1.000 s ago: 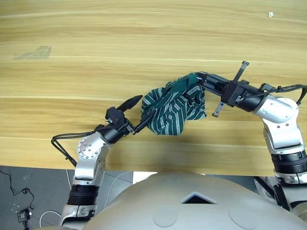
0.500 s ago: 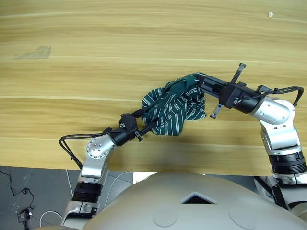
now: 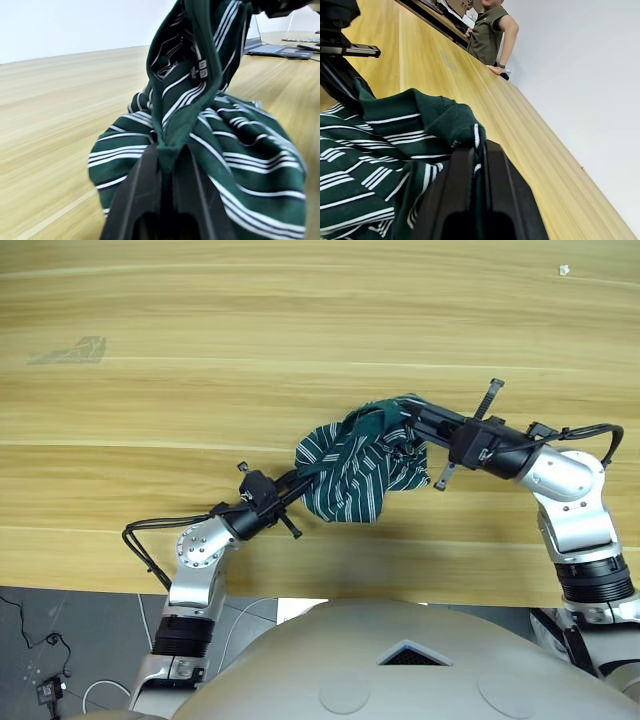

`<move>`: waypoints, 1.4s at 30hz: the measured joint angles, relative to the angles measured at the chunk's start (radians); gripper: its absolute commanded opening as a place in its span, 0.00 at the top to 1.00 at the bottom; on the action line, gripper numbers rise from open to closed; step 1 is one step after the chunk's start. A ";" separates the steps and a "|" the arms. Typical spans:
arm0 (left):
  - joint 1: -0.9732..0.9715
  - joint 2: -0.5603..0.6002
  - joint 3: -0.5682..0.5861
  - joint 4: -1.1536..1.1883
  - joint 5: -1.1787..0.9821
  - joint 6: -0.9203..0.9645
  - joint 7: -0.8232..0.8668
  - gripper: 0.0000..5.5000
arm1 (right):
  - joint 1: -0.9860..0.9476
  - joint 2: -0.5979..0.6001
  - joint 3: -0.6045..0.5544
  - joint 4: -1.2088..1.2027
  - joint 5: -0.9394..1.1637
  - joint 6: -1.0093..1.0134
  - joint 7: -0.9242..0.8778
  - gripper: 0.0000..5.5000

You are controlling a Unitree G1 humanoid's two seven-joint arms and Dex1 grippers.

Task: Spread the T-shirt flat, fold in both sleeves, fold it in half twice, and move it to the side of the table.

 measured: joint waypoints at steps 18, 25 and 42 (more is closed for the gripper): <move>-0.992 0.306 -0.036 0.127 0.409 0.193 -0.067 1.00 | -0.635 -0.048 -0.124 0.559 0.096 0.012 0.134 0.99; -1.603 0.318 -0.306 0.769 0.860 -0.014 0.116 1.00 | -1.149 -0.077 -0.087 1.127 -0.106 -0.083 0.004 0.99; -1.778 0.123 -0.508 1.329 1.098 -0.067 0.542 1.00 | -1.263 0.046 0.039 1.508 -0.410 -0.174 -0.435 0.99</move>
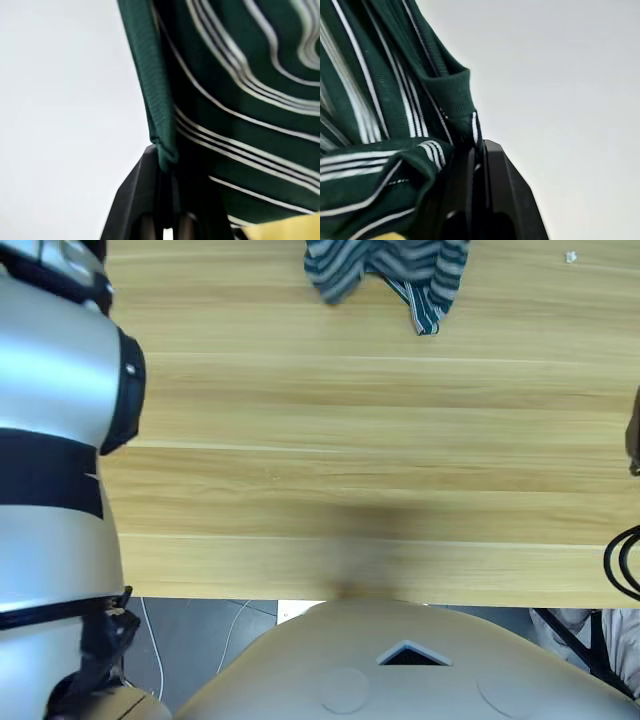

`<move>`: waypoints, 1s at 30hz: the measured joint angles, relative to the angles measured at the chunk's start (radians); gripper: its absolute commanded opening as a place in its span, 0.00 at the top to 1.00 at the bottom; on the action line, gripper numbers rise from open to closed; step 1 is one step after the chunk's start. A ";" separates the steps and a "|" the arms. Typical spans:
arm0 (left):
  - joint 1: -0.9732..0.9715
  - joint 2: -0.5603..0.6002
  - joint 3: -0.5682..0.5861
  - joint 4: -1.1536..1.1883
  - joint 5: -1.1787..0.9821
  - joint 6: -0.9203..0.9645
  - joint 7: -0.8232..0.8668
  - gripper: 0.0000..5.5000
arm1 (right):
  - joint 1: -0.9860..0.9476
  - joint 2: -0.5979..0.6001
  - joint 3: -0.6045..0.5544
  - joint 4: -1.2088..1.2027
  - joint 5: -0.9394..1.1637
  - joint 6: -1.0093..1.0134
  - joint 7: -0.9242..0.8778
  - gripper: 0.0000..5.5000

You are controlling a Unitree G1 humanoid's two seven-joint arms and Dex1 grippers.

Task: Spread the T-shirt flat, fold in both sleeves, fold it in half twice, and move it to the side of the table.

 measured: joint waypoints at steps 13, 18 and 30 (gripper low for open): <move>0.793 0.276 0.134 -1.007 -0.239 -0.128 -0.426 1.00 | 0.668 -0.094 -0.034 -0.784 0.272 -0.071 0.508 0.99; 1.053 0.459 0.314 -1.516 -0.375 0.035 -0.601 1.00 | 0.993 -0.239 -0.059 -1.244 0.396 0.063 0.637 0.99; 1.633 0.588 0.337 -2.024 -0.516 0.212 -0.806 1.00 | 1.198 -0.373 0.011 -1.662 0.490 0.266 0.830 0.99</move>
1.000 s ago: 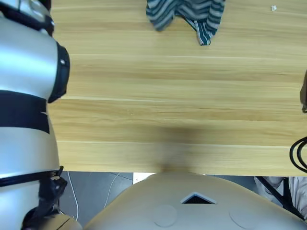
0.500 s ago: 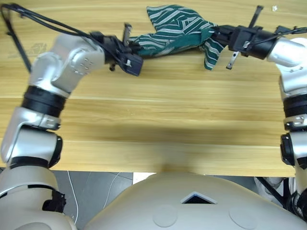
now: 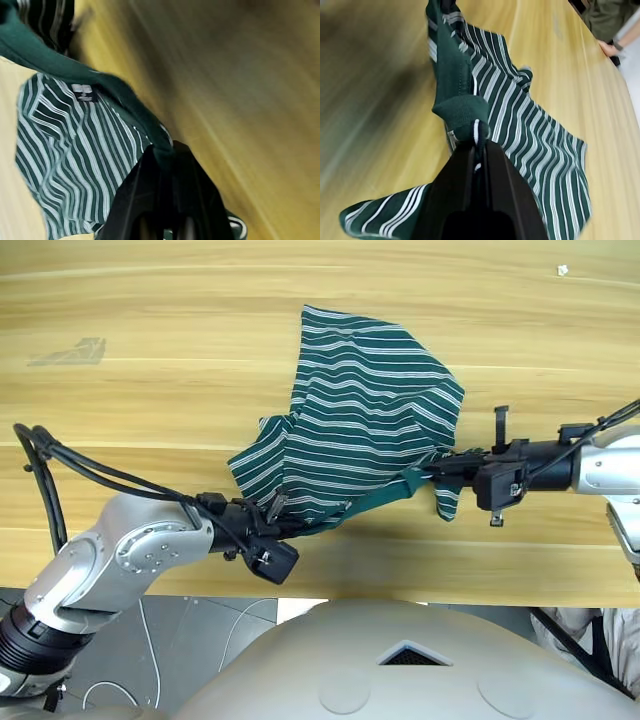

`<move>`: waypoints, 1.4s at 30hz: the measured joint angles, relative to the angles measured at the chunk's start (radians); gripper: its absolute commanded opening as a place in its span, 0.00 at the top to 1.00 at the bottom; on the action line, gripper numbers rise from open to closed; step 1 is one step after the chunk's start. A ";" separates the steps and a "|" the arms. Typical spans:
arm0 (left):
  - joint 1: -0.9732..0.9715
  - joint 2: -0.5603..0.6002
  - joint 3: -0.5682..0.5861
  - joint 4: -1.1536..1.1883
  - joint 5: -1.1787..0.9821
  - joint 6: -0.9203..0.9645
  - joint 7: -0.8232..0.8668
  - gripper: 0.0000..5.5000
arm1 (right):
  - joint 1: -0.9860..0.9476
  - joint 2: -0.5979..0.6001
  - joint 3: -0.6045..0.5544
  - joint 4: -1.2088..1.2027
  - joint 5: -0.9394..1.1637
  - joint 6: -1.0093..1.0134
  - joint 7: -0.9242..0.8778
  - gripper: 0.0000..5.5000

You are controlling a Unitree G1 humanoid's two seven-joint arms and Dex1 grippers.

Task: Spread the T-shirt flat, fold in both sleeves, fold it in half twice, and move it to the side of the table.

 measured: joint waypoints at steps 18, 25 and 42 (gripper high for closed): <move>-0.014 0.007 0.040 0.043 -0.066 -0.020 -0.075 0.61 | 0.056 0.029 0.126 -0.072 0.318 0.355 0.179 0.75; 0.034 0.053 0.163 -0.005 -0.444 0.107 -0.186 0.41 | 0.005 0.072 -0.069 -0.047 0.610 0.581 0.121 0.75; -0.518 -0.405 -0.073 0.714 0.072 -0.062 0.341 0.14 | -0.469 0.460 -0.066 0.962 -0.005 0.308 -0.434 0.75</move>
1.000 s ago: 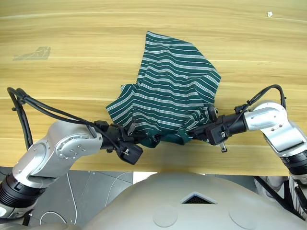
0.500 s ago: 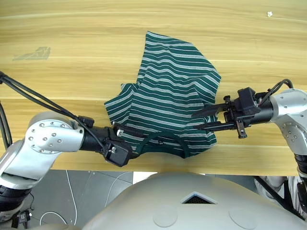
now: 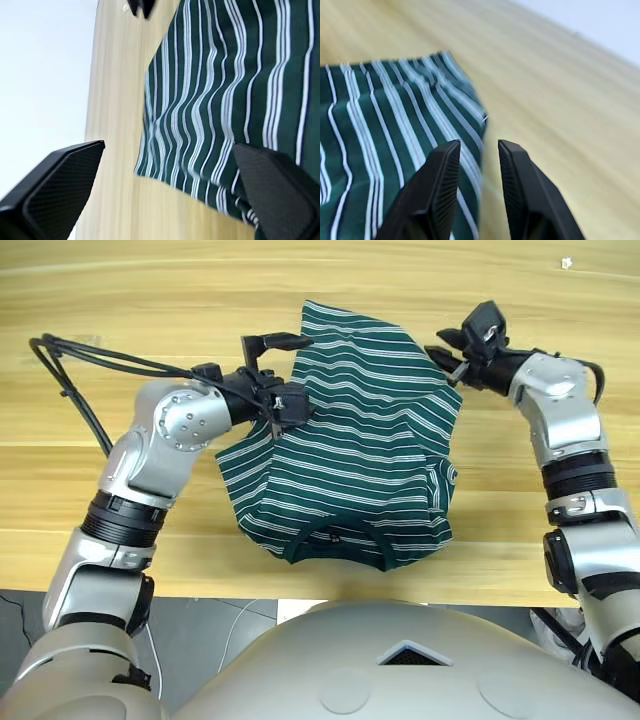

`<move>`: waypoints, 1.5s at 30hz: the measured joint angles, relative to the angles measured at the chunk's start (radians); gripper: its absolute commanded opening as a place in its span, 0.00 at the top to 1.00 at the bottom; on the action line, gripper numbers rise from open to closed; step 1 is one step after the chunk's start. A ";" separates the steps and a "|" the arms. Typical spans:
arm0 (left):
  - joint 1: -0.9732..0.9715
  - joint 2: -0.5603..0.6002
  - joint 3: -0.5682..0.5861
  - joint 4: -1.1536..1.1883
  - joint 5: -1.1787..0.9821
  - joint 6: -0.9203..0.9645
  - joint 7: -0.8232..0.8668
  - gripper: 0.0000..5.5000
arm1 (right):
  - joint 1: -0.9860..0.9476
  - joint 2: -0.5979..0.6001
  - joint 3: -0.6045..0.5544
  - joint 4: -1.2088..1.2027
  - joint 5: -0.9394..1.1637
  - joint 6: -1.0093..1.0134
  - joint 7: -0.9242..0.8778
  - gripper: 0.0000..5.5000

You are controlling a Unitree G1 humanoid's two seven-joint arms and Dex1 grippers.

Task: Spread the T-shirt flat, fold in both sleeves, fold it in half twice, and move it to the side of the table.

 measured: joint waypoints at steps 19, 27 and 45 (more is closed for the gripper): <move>0.040 -0.018 -0.020 0.073 0.020 -0.066 0.014 0.14 | -0.015 0.025 -0.024 0.235 -0.075 -0.111 0.148 0.75; 0.044 -0.027 -0.029 0.102 0.028 -0.073 0.025 0.14 | 0.007 0.026 -0.053 0.188 -0.063 -0.099 0.166 0.75; 0.069 -0.049 -0.046 0.147 0.047 -0.115 0.071 0.14 | 0.211 0.121 -0.057 -0.274 0.044 -0.058 0.157 0.75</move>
